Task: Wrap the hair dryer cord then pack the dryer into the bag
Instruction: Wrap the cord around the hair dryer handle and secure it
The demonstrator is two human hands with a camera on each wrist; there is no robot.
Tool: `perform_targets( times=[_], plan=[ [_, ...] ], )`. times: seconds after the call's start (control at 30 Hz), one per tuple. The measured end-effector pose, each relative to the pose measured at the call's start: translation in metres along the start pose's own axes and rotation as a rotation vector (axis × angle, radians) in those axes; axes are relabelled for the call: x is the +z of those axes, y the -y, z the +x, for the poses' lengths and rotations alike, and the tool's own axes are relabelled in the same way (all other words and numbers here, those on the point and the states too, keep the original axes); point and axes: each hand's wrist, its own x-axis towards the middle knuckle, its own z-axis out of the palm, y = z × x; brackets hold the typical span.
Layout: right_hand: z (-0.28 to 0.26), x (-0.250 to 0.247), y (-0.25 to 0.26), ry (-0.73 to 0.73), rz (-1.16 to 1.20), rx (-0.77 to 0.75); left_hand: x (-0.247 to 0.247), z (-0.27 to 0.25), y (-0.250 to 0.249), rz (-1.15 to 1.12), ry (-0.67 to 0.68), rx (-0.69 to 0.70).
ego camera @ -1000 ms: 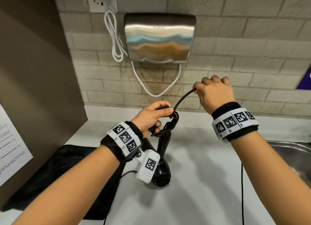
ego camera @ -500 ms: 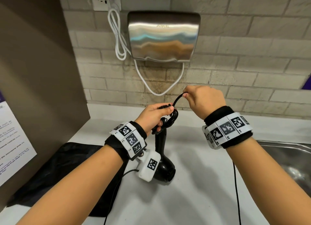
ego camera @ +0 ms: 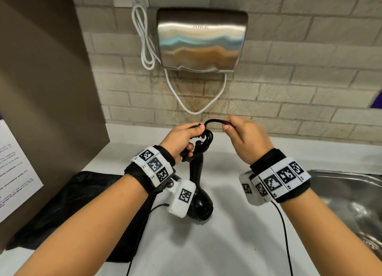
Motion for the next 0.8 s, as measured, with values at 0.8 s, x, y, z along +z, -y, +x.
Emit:
perform_targets(
  times=[0.8],
  plan=[
    [-0.007, 0.063, 0.014, -0.167, 0.675, 0.21, 0.003, -0.001, 0.001, -0.084, 0.021, -0.003]
  ],
)
